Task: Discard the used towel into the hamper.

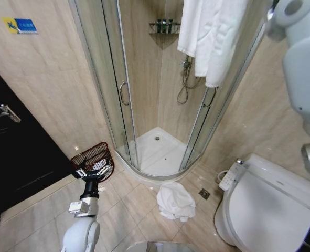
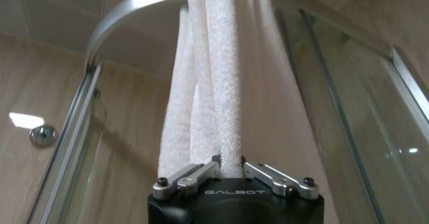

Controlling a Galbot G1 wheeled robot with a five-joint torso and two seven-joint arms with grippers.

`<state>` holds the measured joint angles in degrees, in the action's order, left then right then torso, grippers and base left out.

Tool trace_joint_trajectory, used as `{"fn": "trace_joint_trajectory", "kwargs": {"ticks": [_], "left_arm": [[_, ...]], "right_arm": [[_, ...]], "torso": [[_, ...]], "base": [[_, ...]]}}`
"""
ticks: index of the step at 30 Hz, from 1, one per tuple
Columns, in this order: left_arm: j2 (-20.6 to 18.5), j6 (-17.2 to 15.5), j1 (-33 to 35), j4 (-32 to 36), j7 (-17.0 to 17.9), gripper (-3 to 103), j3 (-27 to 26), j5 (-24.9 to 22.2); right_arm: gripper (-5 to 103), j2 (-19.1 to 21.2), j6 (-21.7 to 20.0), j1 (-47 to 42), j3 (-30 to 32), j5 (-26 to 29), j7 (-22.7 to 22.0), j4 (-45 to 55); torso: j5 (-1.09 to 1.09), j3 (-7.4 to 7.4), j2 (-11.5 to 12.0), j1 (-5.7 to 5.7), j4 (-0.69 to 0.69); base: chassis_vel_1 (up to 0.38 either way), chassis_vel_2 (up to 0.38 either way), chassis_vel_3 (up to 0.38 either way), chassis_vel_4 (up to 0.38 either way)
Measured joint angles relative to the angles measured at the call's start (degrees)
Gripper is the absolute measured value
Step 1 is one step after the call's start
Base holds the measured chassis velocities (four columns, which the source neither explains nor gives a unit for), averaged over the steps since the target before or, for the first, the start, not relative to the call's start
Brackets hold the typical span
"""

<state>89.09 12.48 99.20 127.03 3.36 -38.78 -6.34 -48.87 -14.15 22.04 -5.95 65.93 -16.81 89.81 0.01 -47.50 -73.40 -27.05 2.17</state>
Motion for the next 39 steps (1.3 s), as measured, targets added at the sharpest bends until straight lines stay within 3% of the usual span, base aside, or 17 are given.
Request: {"fn": "trace_joint_trajectory", "kwargs": {"ticks": [7, 13, 15, 18, 23, 27, 30, 33, 35, 39], "left_arm": [[0.67, 1.09, 0.58, 0.15, 0.05, 100, -0.31, 0.2], [0.98, 1.3, 0.84, 0.41, 0.11, 100, -0.25, 0.53], [1.11, 1.47, 1.06, 0.6, 0.14, 100, 0.01, 0.87], [2.33, 1.99, 1.54, 0.61, 0.39, 100, 1.61, 2.83], [3.08, 2.55, 1.34, -0.36, 0.48, 100, 2.06, 3.42], [3.12, 3.3, 1.29, -1.56, 0.48, 100, 2.83, 3.54], [3.11, 3.46, 1.15, -1.83, 0.47, 100, 3.42, 3.61], [3.11, 3.46, 0.97, -1.83, 0.62, 100, 3.91, 3.61], [3.1, 3.38, 0.38, -1.83, 1.13, 100, 4.41, 3.84], [3.09, 3.38, 0.17, -1.79, 1.31, 100, 4.74, 4.14]], "right_arm": [[2, 6.27, 0.2, -13.96, 5.36, -0.13, -0.3, 11.45], [2, 7.64, 0.41, -21.04, 8.94, -0.53, -0.34, 15.46], [2, 8.62, 0.49, -26.15, 11.34, -0.91, -0.22, 18.17], [2, 11.05, 0.98, -41.83, 19.68, -1.72, -0.26, 26.47], [2, 11.29, 1.18, -53.4, 25.62, -2.39, -1.57, 31.31], [2, 10.38, 3.12, -68.35, 34.11, -5.93, -1.65, 36.53], [2, 8.75, 4.27, -75.05, 35.93, -8.94, -1.45, 38.9], [2, 6.55, 5.07, -78.71, 36.05, -12.68, -0.77, 39.88], [2, 2.71, 5.91, -81.82, 35.09, -18.23, 0.31, 40.39], [2, -1.58, 6.22, -84.85, 34.19, -22.35, 1.52, 41.48]], "torso": [[-0.01, 0.01, 0.0, 0.0, -0.01], [0.02, 0.0, 0.01, 0.0, -0.01], [0.01, 0.0, 0.01, 0.0, 0.0], [-0.02, 0.0, 0.01, 0.0, -0.01], [0.02, 0.0, 0.01, 0.0, -0.02], [-0.02, 0.0, 0.0, 0.0, -0.02], [0.0, 0.0, 0.0, 0.0, -0.03], [0.0, 0.0, 0.0, 0.01, -0.02], [-0.01, 0.0, 0.01, 0.0, 0.0], [-0.02, -0.01, 0.01, 0.0, 0.01]], "base": [[0.0, 0.0, 0.0, 0.0], [0.0, 0.0, 0.0, 0.0], [0.0, 0.0, 0.0, 0.0], [0.0, 0.0, 0.0, 0.0], [0.0, 0.0, 0.0, 0.0], [0.0, 0.0, 0.0, 0.0], [0.0, 0.0, 0.0, 0.0], [0.0, 0.0, 0.0, 0.0], [0.0, 0.0, 0.0, 0.0], [0.0, 0.0, 0.0, 0.0]]}}
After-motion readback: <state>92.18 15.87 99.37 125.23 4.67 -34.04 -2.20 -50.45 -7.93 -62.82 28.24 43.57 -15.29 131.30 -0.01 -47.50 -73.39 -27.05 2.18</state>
